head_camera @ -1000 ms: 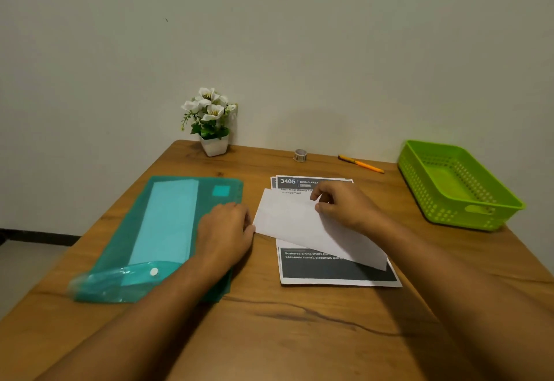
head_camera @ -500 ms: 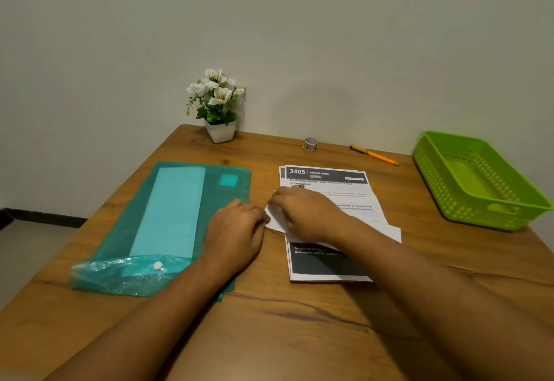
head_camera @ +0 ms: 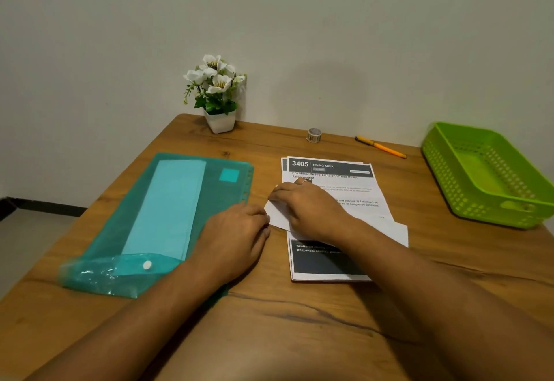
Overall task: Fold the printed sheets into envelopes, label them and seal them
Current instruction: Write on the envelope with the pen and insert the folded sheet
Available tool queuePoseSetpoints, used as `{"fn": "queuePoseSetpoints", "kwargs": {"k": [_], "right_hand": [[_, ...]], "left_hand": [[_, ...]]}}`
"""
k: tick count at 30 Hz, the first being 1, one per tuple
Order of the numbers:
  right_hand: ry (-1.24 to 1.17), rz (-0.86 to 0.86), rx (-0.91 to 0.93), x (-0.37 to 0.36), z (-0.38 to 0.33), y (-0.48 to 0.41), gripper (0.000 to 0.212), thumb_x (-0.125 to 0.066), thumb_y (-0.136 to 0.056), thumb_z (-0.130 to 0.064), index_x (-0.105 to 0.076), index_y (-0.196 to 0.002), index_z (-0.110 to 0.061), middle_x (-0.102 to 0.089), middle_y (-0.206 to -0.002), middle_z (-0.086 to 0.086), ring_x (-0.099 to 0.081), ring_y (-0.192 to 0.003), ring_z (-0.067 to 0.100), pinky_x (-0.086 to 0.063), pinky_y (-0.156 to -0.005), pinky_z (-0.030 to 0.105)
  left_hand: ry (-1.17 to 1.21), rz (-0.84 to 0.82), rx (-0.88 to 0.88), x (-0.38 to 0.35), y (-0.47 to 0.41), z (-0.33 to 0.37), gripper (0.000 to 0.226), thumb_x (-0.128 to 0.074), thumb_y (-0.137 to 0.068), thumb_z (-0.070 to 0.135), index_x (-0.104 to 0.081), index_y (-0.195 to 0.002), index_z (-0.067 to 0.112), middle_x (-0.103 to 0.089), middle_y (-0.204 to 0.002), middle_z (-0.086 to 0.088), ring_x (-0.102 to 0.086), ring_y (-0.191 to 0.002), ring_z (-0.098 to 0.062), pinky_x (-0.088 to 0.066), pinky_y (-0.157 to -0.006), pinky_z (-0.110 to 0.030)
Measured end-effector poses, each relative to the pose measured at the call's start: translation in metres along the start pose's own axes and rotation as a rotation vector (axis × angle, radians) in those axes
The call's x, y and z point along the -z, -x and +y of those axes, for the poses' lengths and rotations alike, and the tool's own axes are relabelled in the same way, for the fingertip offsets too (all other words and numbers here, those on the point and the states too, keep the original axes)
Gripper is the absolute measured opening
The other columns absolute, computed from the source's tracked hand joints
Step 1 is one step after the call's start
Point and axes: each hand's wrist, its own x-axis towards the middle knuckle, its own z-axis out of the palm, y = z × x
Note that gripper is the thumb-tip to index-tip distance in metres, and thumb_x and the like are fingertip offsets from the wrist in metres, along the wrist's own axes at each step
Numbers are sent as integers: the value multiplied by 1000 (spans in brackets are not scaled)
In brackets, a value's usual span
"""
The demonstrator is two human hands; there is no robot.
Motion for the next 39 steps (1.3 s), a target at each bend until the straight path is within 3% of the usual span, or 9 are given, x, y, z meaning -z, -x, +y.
{"fn": "queuePoseSetpoints", "kwargs": {"k": [5,11,16,22,28,33,39], "right_hand": [[21,22,79,-2,1,0,40,-57,-94,-15,-68,-132,-23,-66,-133,-7,-58,-102,25,-53,-87,42],[69,77,256,-10,-7,14,33,-56,-95,-20,-71,-124,-22,-70,-127,-7,-60,-101,23,-52,-83,41],[105,119,163,-14,11,4,37,-56,-93,-15,-69,-126,-24,-70,-128,-9,-60,-98,25,-53,-79,43],[101,137,78,-6,12,-16,25,-56,-97,-19,-76,-111,-26,-74,-111,-11,-58,-95,20,-51,-81,40],[149,57,266,-6,-12,7,30,-47,-94,-25,-73,-109,-27,-71,-111,-13,-57,-107,19,-46,-80,38],[121,141,99,-14,10,-2,31,-59,-94,-17,-72,-120,-27,-72,-122,-14,-61,-99,23,-46,-79,38],[32,139,11,-5,6,-13,31,-46,-105,-25,-73,-120,-29,-71,-122,-14,-58,-106,19,-42,-89,39]], "left_hand": [[72,39,33,-5,12,-4,28,-63,-95,31,-77,-116,19,-74,-119,2,-68,-104,-19,-58,-85,-37],[108,42,50,-3,12,-2,22,-67,-95,29,-77,-113,21,-72,-115,6,-67,-96,-14,-54,-78,-29],[96,49,38,-2,12,-2,20,-68,-95,27,-78,-111,19,-71,-107,7,-67,-90,-14,-54,-71,-29],[96,28,61,-1,11,-1,23,-67,-96,30,-78,-113,20,-71,-107,8,-66,-93,-13,-54,-73,-28],[101,21,66,-2,11,-2,23,-66,-95,29,-77,-113,20,-71,-106,6,-65,-91,-14,-55,-73,-30],[102,20,57,-2,11,-2,23,-66,-96,28,-77,-114,18,-71,-107,6,-66,-93,-14,-54,-74,-30],[101,20,67,0,12,-1,24,-65,-96,30,-77,-114,20,-71,-109,8,-66,-94,-12,-49,-75,-25]]}}
